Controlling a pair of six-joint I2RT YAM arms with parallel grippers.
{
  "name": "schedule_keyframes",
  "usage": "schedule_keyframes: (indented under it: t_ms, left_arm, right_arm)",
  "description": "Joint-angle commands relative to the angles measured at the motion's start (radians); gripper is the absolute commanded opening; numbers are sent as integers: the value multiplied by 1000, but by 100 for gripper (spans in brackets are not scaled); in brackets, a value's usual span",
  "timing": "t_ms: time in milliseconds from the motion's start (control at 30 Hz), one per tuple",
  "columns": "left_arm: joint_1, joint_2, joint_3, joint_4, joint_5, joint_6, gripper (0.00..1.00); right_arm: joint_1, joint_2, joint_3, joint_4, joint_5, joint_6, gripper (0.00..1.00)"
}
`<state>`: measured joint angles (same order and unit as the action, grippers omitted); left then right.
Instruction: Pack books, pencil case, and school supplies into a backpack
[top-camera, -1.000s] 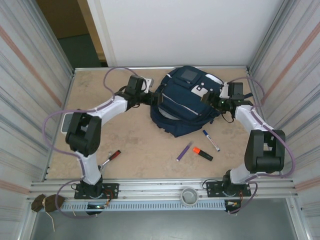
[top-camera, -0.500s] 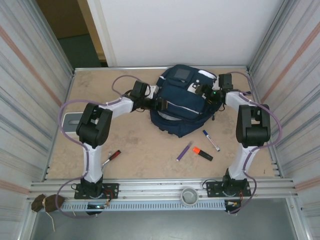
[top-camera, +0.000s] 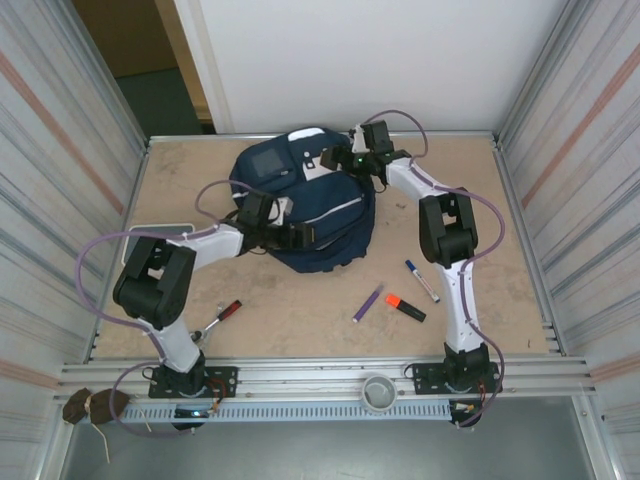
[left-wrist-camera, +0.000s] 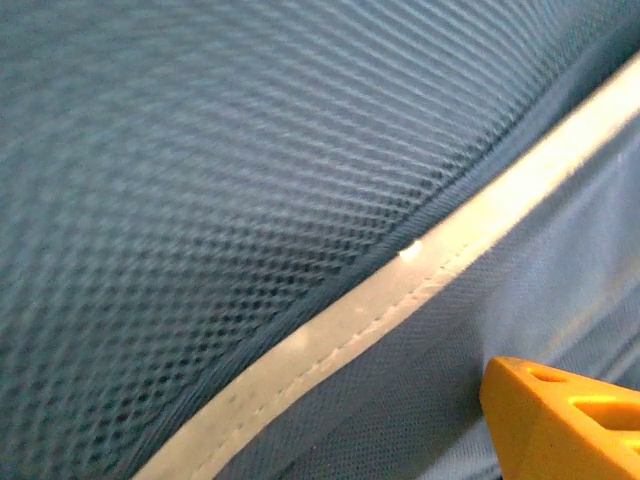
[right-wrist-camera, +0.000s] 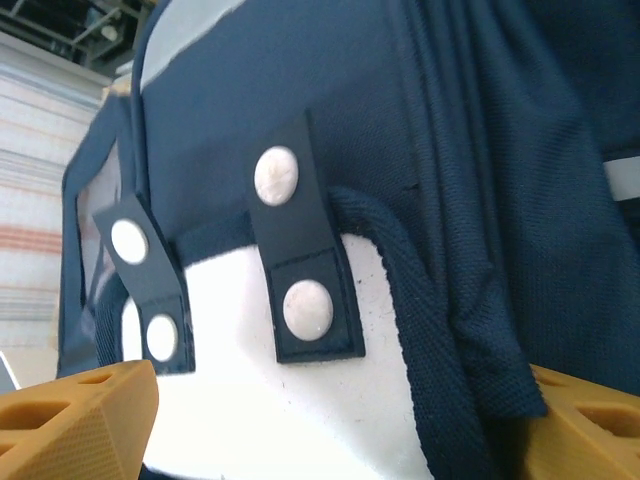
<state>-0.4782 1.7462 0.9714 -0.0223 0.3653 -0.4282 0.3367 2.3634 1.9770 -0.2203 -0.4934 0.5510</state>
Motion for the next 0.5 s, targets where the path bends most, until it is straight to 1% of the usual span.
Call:
schedule_keyframes:
  t_ms: [0, 133, 200, 267, 367, 467]
  left_arm:
    - [-120, 41, 134, 36, 43, 54, 83]
    - [-210, 83, 266, -42, 54, 130, 82]
    - [-242, 65, 291, -86, 40, 191, 83]
    - [-257, 27, 278, -111, 9, 253, 83]
    - [-252, -68, 210, -114, -97, 360, 84]
    - [-231, -161, 130, -91, -229, 515, 84]
  right_arm:
    - [1, -22, 75, -148, -42, -32, 84]
    - [-53, -142, 31, -221, 66, -89, 83]
    - [-82, -220, -20, -243, 129, -123, 83]
    - [-105, -301, -88, -251, 187, -153, 83]
    - [-120, -421, -240, -241, 248, -188, 82]
    - [-107, -522, -377, -233, 253, -207, 81]
